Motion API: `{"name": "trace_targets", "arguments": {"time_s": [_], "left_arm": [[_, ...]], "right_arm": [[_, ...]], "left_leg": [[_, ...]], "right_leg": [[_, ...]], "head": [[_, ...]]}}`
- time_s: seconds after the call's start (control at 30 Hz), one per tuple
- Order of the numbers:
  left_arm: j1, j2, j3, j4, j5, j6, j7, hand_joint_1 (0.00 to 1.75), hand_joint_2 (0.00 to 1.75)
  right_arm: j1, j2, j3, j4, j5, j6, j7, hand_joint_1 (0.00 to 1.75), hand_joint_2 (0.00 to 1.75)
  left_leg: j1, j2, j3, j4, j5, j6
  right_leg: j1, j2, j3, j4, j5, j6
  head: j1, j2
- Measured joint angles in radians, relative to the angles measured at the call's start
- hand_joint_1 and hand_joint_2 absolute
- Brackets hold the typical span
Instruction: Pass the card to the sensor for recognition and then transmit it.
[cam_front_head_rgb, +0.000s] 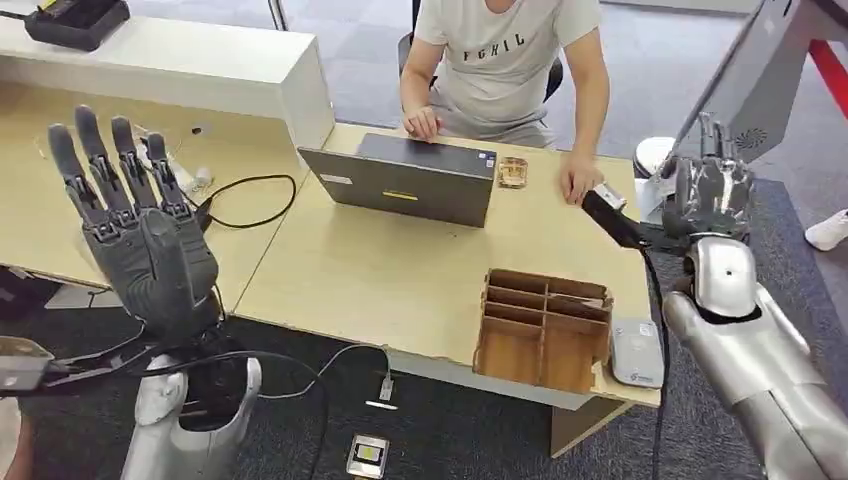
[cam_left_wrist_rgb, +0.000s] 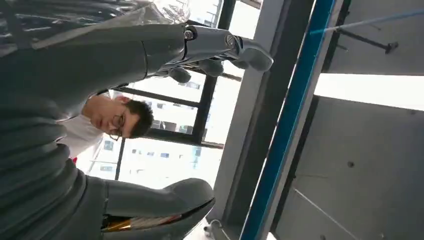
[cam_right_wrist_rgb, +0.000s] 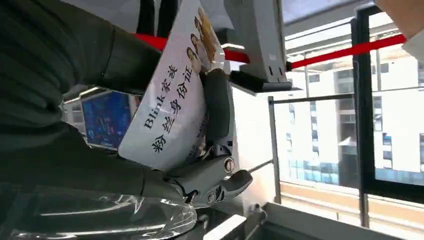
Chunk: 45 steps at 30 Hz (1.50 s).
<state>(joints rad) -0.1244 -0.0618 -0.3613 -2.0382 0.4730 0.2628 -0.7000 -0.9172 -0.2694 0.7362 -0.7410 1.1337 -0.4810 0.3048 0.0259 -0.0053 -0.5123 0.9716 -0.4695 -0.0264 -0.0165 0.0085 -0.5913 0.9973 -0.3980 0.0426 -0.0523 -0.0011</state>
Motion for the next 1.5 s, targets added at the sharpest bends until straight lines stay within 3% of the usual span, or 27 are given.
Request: {"name": "trace_targets", "arguments": {"time_s": [0.2,0.53,0.73,1.03,1.5], "left_arm": [[0.035,0.016,0.015,-0.032,-0.029,0.046,0.000,0.00,1.75],[0.055,0.059,0.021,-0.100,-0.058,0.158,0.000,0.00,1.75],[0.060,0.081,0.020,-0.125,-0.048,0.177,0.000,0.00,1.75],[0.055,0.103,0.013,-0.135,-0.041,0.201,0.000,0.00,1.75],[0.060,0.118,0.007,-0.159,-0.056,0.216,0.000,0.00,1.75]], "right_arm": [[0.201,-0.082,-0.100,-0.199,-0.077,-0.051,0.015,1.75,1.75],[0.401,-0.114,-0.235,-0.391,-0.152,-0.116,0.010,1.75,1.75],[0.479,-0.113,-0.277,-0.428,-0.186,-0.158,-0.003,1.75,1.75],[0.549,-0.107,-0.321,-0.441,-0.208,-0.164,-0.012,1.75,1.75],[0.611,-0.080,-0.367,-0.358,-0.206,-0.208,-0.025,1.75,1.75]], "left_leg": [[0.000,0.001,0.000,0.000,-0.002,0.001],[0.000,0.001,0.000,-0.001,-0.001,0.000],[0.000,0.000,0.000,-0.001,-0.001,0.000],[0.000,0.001,0.000,-0.001,-0.001,0.000],[0.000,0.001,-0.001,-0.001,-0.001,0.000]], "right_leg": [[0.000,0.001,0.000,-0.001,0.000,0.000],[0.000,0.001,0.000,-0.001,0.000,0.000],[0.000,0.000,0.000,-0.001,0.000,0.000],[0.000,0.000,0.000,-0.001,-0.001,0.000],[0.000,0.001,0.000,-0.001,-0.001,0.000]], "head": [[0.000,0.000],[0.000,0.000],[0.000,0.000],[-0.001,0.000],[0.000,0.000]]}}
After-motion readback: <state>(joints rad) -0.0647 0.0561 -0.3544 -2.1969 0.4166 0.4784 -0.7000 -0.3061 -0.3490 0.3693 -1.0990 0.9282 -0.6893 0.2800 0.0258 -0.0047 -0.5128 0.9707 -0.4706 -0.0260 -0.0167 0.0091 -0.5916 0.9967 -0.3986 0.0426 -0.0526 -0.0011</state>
